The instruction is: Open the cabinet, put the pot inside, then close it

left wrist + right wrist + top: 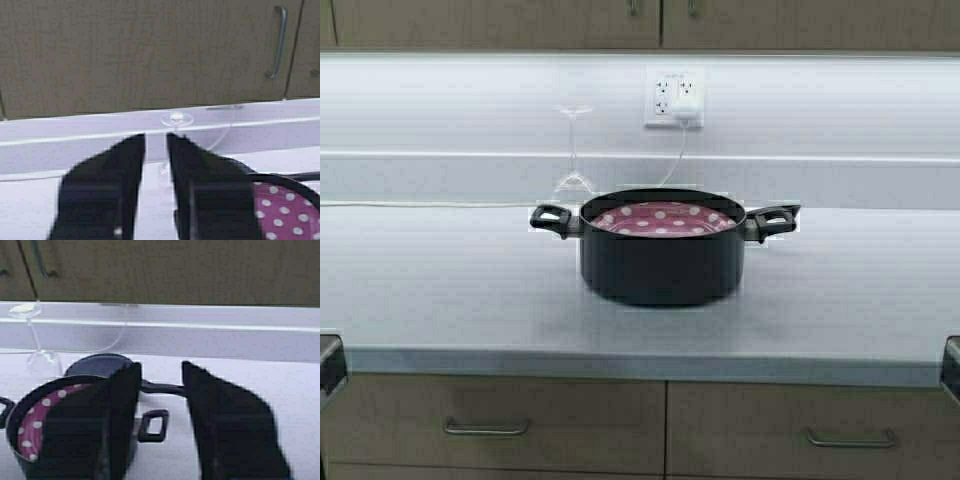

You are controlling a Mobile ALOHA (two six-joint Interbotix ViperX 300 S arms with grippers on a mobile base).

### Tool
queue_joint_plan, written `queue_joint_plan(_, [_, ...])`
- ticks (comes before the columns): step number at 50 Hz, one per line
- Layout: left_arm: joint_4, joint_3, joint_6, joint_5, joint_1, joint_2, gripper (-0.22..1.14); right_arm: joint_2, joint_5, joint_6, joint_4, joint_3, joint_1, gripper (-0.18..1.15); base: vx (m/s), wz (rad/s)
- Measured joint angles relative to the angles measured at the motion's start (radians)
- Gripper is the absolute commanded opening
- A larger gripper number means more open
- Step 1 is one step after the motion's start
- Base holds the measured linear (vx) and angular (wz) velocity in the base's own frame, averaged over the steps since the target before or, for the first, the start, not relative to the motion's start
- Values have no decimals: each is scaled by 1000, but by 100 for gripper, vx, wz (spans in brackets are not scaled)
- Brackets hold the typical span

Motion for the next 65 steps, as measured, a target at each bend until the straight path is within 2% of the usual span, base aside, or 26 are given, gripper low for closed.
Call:
queue_joint_plan(3, [2, -18, -21, 41, -48, -3, 100, 5, -3, -2, 0, -32, 63, 102, 7, -1])
queue_joint_plan(11, [0, -86, -28, 46, -163, 78, 101, 86, -32, -2, 0, -141, 164, 102, 4, 0])
queue_joint_plan(23, [-12, -252, -17, -143, -235, 417, 101, 430, -186, -8, 58, -321, 261, 102, 0, 0])
queue_joint_plan(29, [-64, -376, 57, -172, -301, 592, 101, 589, -204, -63, 115, -445, 290, 102, -1, 1])
queue_joint_plan(37, [-241, -503, 239, -265, -382, 796, 101, 758, -233, -209, 227, -594, 347, 102, 0, 0])
queue_joint_plan(48, [-591, -661, 443, -500, -457, 1035, 101, 937, -400, -572, 641, -759, 379, 102, 0, 0])
queue_joint_plan(52, [-635, -726, 462, -522, -460, 1108, 101, 997, -411, -715, 781, -831, 377, 102, 0, 0])
queue_joint_plan(56, [-647, -781, 462, -526, -460, 1164, 101, 1043, -411, -807, 861, -890, 379, 102, 0, 0])
queue_joint_plan(65, [-663, -882, 468, -534, -459, 1255, 101, 1101, -411, -831, 910, -976, 380, 102, 1, 0])
